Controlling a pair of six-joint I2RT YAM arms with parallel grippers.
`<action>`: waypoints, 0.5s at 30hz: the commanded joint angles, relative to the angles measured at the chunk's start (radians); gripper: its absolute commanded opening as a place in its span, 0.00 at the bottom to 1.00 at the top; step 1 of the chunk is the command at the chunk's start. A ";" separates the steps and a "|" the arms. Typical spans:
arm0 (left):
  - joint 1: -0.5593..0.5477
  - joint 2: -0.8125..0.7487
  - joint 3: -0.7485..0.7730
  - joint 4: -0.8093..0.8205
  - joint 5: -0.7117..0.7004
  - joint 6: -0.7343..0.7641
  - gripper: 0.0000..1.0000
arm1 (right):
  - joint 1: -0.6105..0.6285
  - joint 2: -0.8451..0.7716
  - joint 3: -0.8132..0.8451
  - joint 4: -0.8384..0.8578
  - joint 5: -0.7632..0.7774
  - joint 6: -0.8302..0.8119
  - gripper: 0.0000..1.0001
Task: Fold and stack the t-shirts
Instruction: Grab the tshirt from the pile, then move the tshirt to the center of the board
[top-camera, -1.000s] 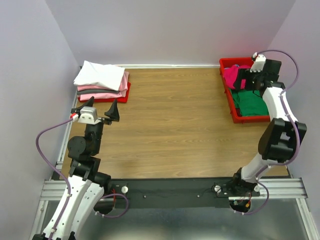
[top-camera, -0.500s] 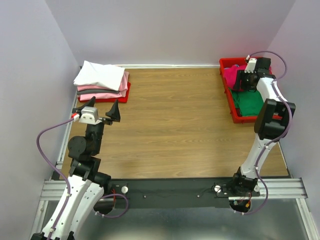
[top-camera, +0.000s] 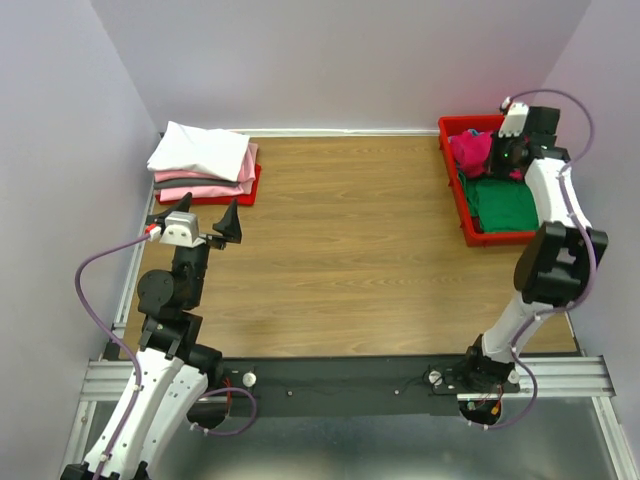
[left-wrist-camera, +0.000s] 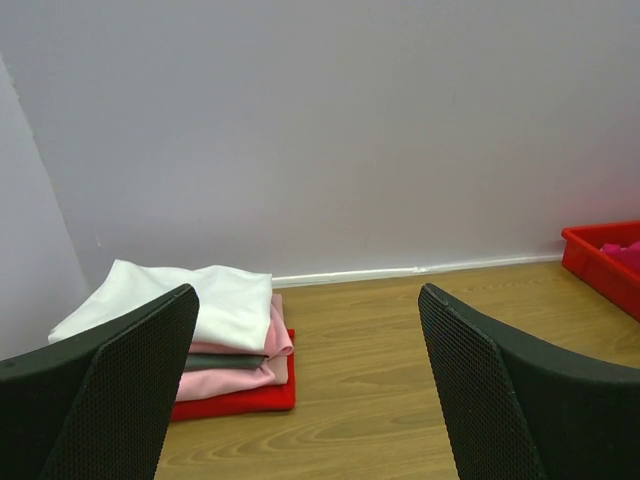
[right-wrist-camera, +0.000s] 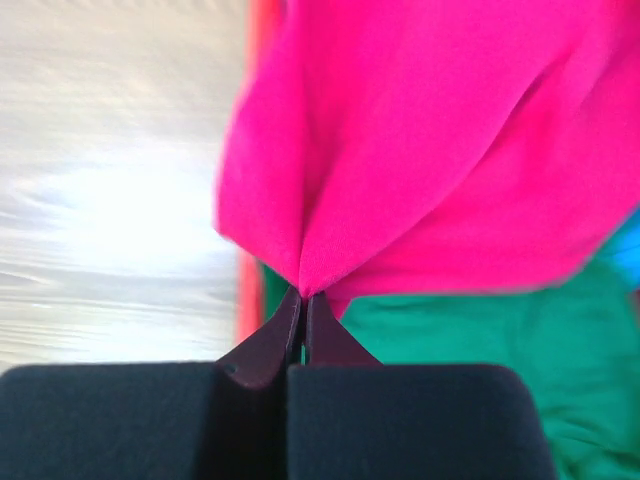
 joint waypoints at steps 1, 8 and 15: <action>-0.007 0.000 -0.006 0.024 -0.009 0.010 0.98 | 0.032 -0.240 0.038 -0.031 -0.101 -0.029 0.00; -0.008 0.000 -0.006 0.023 -0.005 0.010 0.99 | 0.153 -0.396 0.220 -0.125 -0.438 -0.123 0.01; -0.008 -0.004 -0.009 0.021 0.005 0.010 0.98 | 0.208 -0.422 0.336 -0.141 -0.724 -0.036 0.00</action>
